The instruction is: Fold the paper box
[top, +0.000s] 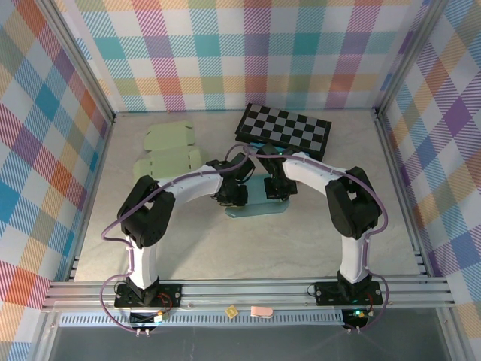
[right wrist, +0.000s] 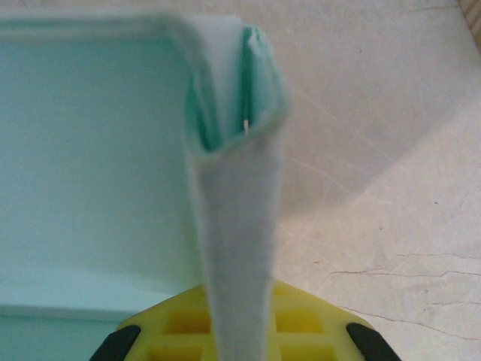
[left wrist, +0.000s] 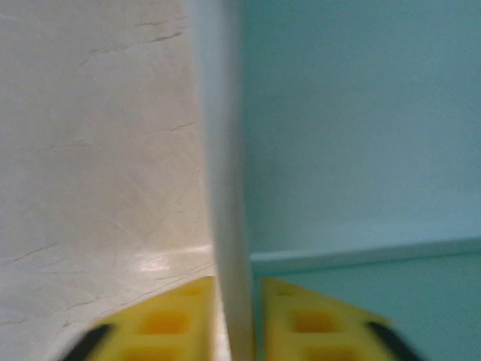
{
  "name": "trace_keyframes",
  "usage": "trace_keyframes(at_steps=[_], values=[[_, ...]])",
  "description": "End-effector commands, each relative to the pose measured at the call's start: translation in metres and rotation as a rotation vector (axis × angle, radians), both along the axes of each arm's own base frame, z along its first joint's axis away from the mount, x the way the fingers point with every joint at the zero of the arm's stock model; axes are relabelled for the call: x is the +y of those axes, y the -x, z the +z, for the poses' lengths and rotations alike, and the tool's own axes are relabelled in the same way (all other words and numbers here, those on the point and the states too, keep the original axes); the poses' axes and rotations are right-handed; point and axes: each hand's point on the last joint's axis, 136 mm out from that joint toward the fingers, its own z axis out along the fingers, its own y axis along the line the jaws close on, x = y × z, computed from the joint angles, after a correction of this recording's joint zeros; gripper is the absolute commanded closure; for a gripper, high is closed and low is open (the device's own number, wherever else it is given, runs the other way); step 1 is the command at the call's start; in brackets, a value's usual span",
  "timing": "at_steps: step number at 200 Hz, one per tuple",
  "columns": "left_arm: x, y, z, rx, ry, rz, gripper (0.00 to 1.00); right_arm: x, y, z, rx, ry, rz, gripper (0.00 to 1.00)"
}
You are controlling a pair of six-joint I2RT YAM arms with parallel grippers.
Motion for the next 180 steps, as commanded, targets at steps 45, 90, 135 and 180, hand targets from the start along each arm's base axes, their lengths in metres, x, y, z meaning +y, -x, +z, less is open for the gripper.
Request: trace_keyframes(at_steps=[45,90,135,180], values=[[0.021,-0.038,0.149,-0.302,-0.024,0.103,0.14,0.000,0.038,0.002,0.154,-0.077,-0.310,1.00],[0.050,-0.061,0.253,-0.528,0.026,0.249,0.00,0.024,0.070,-0.007,0.334,-0.214,-0.745,1.00],[0.055,-0.050,0.268,-0.509,0.071,0.248,0.02,0.031,0.082,0.000,0.414,-0.212,-1.184,1.00],[0.070,-0.025,0.253,-0.471,0.066,0.245,0.04,0.032,0.089,-0.005,0.446,-0.105,-1.493,1.00]])
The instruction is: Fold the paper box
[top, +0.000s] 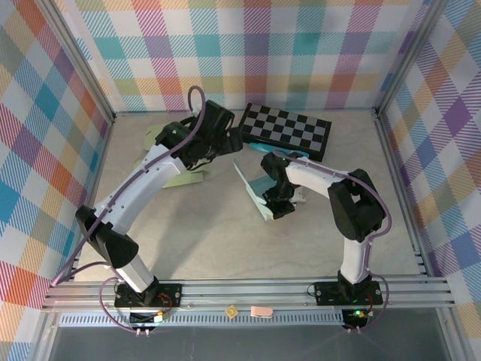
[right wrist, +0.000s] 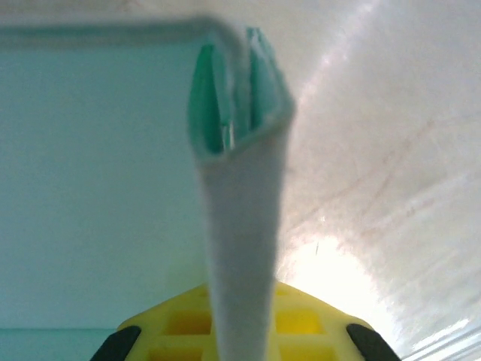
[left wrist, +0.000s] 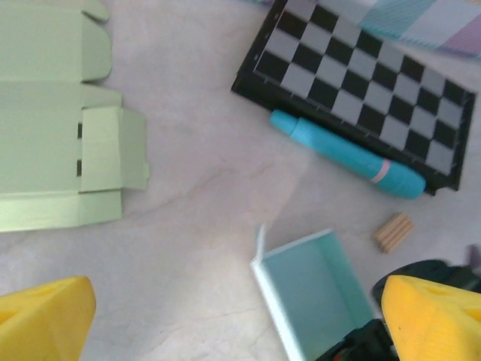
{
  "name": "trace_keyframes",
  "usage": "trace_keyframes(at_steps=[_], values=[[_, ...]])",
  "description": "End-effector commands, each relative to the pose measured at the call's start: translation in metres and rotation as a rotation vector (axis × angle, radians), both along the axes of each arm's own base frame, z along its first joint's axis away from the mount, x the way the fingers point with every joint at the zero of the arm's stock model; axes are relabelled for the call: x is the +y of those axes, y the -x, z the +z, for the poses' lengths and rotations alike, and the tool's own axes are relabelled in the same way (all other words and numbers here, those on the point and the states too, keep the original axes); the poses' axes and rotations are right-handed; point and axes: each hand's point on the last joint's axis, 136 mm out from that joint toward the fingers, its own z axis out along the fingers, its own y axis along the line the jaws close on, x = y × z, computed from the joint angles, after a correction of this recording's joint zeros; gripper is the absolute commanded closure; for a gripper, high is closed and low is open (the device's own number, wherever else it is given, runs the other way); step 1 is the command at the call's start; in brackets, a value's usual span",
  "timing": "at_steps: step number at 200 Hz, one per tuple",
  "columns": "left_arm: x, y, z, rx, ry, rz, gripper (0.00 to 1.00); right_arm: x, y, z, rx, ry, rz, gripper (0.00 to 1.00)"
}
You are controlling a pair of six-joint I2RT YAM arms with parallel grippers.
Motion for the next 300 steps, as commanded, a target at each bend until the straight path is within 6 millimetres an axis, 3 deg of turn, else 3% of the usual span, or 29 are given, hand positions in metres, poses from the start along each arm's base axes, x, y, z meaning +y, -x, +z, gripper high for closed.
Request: trace_keyframes(at_steps=[1,48,79,108,149,212,253,275,300], values=[[0.017,0.022,0.001,0.025,-0.003,0.008,0.04,0.005,0.015,-0.003,0.139,0.048,-0.261,1.00],[0.027,0.040,-0.012,0.066,-0.014,-0.013,0.06,0.036,0.002,-0.016,0.145,-0.017,-0.435,1.00],[0.019,0.052,-0.023,0.119,0.014,-0.071,0.10,0.044,-0.009,-0.023,0.133,-0.027,-0.461,0.66],[-0.004,0.062,-0.037,0.203,0.075,-0.185,0.13,0.046,-0.010,-0.024,0.124,-0.053,-0.475,0.52],[-0.015,0.063,-0.054,0.322,0.063,-0.235,0.16,0.036,-0.019,0.000,0.030,-0.085,-0.460,0.43],[-0.015,0.045,-0.071,0.380,0.026,-0.237,0.14,0.012,-0.043,0.043,-0.125,-0.120,-0.414,0.32],[-0.015,0.037,-0.076,0.419,-0.024,-0.269,0.13,-0.024,-0.081,0.084,-0.355,-0.105,-0.218,0.34],[-0.022,0.032,-0.086,0.448,-0.043,-0.295,0.18,-0.030,-0.106,0.104,-0.511,-0.157,0.067,0.35],[-0.028,0.019,-0.091,0.435,-0.060,-0.302,0.27,-0.032,-0.111,0.114,-0.612,-0.175,0.332,0.38]])
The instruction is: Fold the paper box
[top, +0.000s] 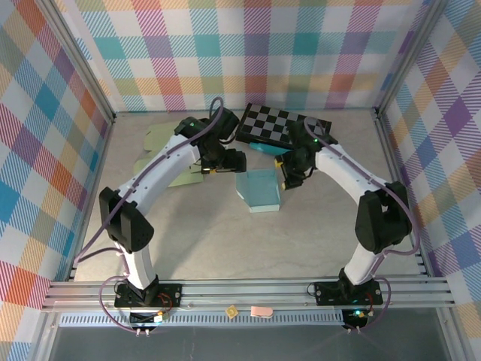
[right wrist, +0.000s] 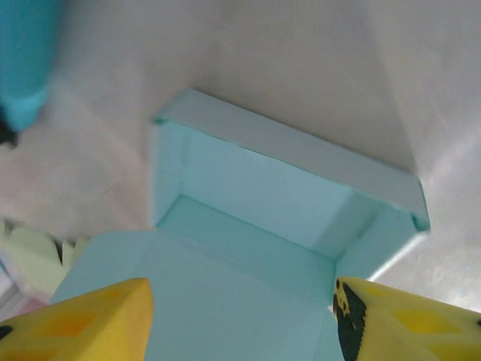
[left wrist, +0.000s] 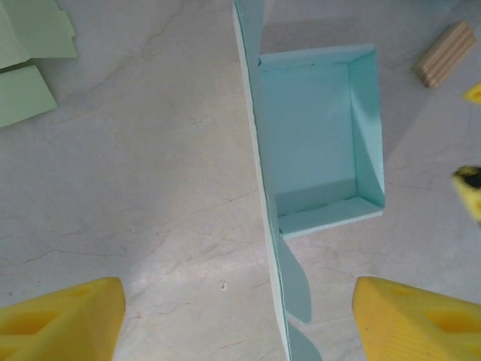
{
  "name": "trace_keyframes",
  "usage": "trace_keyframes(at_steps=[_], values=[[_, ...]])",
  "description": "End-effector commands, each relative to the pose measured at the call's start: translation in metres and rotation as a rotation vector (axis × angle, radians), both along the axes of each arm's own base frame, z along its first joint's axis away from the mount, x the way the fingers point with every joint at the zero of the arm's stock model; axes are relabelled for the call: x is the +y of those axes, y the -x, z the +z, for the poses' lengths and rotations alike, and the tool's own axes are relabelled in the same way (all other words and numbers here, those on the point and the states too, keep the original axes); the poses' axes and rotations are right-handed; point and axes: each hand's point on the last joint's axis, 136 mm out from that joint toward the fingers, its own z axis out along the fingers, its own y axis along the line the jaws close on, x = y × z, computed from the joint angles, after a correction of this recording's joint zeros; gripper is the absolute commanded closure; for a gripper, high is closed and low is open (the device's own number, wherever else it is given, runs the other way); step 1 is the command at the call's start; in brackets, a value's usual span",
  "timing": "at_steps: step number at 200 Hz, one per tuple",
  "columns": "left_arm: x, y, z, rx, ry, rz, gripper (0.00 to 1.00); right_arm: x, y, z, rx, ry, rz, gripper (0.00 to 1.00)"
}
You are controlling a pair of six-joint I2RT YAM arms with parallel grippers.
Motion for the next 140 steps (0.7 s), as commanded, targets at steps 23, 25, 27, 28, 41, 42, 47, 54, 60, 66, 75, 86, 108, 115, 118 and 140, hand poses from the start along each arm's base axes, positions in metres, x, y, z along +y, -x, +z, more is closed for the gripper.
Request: trace_keyframes(at_steps=[23,25,27,28,41,42,47,54,60,66,75,86,108,115,118,140], values=[[-0.005,-0.017,-0.009,0.007,-0.035,-0.034,0.36,-0.004,0.010,0.015,-0.192,0.096,0.457,0.43],[-0.005,-0.018,-0.010,0.006,-0.037,-0.032,0.37,-0.004,0.011,0.015,-0.194,0.098,0.463,0.44],[-0.005,-0.019,-0.010,0.004,-0.038,-0.033,0.38,-0.005,0.012,0.016,-0.199,0.100,0.467,0.44],[-0.005,-0.019,-0.010,0.003,-0.040,-0.033,0.39,-0.005,0.013,0.016,-0.200,0.101,0.469,0.44],[-0.007,-0.023,-0.015,0.002,-0.050,-0.041,0.43,-0.009,0.019,0.017,-0.215,0.110,0.484,0.45],[-0.007,-0.024,-0.016,0.003,-0.051,-0.041,0.43,-0.009,0.019,0.017,-0.217,0.110,0.486,0.46],[-0.009,-0.024,-0.018,0.006,-0.052,-0.045,0.45,-0.010,0.020,0.018,-0.224,0.112,0.491,0.46],[-0.011,-0.025,-0.021,0.010,-0.050,-0.051,0.49,-0.011,0.021,0.019,-0.230,0.117,0.498,0.46],[-0.013,-0.026,-0.022,0.011,-0.049,-0.057,0.53,-0.012,0.022,0.021,-0.230,0.119,0.501,0.46],[-0.014,-0.027,-0.023,0.009,-0.051,-0.061,0.58,-0.013,0.023,0.021,-0.228,0.119,0.507,0.46],[-0.015,-0.028,-0.023,-0.001,-0.063,-0.064,0.63,-0.013,0.024,0.023,-0.227,0.121,0.514,0.47],[-0.016,-0.030,-0.022,-0.011,-0.069,-0.069,0.66,-0.014,0.024,0.024,-0.230,0.126,0.521,0.48],[-0.017,-0.033,-0.018,-0.020,-0.073,-0.085,0.74,-0.016,0.025,0.028,-0.250,0.136,0.533,0.48],[-0.017,-0.033,-0.017,-0.023,-0.073,-0.093,0.79,-0.016,0.025,0.030,-0.262,0.141,0.545,0.48],[-0.017,-0.034,-0.016,-0.027,-0.074,-0.093,0.81,-0.016,0.024,0.031,-0.270,0.142,0.552,0.48],[-0.015,-0.036,-0.010,-0.057,-0.085,-0.102,0.83,-0.017,0.021,0.046,-0.347,0.177,0.617,0.48]])
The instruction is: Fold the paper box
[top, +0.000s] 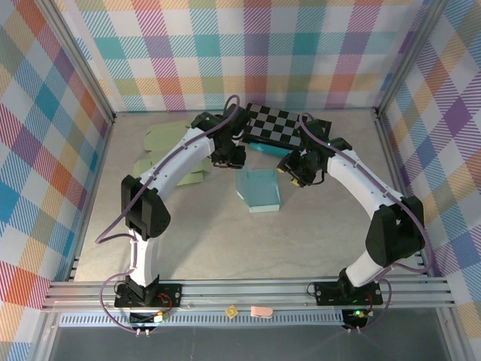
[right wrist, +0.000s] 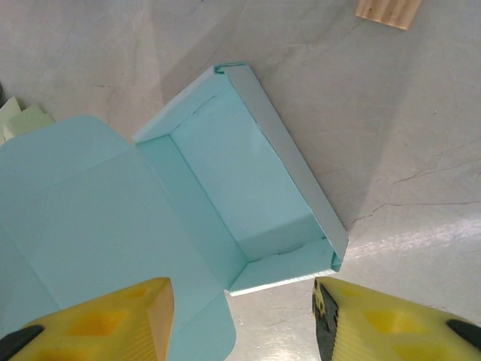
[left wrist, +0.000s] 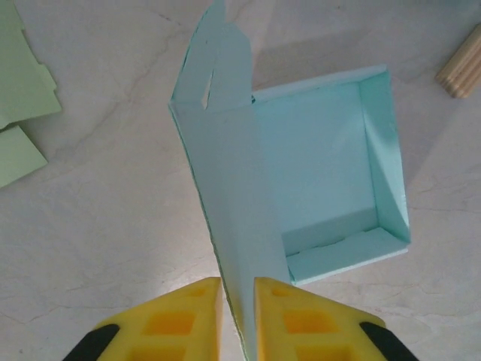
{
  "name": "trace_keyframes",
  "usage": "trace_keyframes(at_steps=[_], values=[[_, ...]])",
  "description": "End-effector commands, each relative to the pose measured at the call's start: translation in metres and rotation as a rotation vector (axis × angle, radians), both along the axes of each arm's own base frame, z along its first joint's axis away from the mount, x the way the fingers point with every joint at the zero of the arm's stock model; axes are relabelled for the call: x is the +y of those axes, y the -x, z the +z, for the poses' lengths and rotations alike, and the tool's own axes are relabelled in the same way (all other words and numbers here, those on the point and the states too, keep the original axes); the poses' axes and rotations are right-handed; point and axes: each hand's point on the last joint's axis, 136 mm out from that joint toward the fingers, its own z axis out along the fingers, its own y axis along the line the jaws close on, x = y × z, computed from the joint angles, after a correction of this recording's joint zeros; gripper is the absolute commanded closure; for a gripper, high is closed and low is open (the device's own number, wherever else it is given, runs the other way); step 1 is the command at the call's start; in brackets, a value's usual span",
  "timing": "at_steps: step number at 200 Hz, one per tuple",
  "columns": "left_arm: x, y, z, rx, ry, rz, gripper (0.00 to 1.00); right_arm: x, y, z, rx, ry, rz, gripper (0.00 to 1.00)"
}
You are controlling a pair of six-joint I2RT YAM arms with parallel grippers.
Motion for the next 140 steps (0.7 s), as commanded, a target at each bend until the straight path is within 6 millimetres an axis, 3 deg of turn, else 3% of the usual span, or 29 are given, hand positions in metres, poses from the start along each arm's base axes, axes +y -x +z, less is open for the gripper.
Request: trace_keyframes(at_steps=[1,38,84,116,140], values=[[0.002,-0.004,0.011,-0.042,-0.019,-0.027,0.84,-0.004,0.001,0.023,-0.099,0.024,0.092,0.48],[-0.003,-0.006,0.015,-0.064,-0.003,-0.068,0.92,-0.010,0.002,0.045,-0.193,0.071,0.202,0.47],[-0.008,-0.002,0.001,-0.015,0.003,-0.084,0.99,-0.015,0.008,0.047,-0.195,0.075,0.211,0.48],[-0.016,-0.006,0.009,-0.040,0.020,-0.161,1.00,-0.014,0.008,0.045,-0.195,0.066,0.210,0.49],[-0.029,-0.002,0.013,-0.040,0.037,-0.312,1.00,-0.014,0.006,0.043,-0.203,0.056,0.231,0.51]])
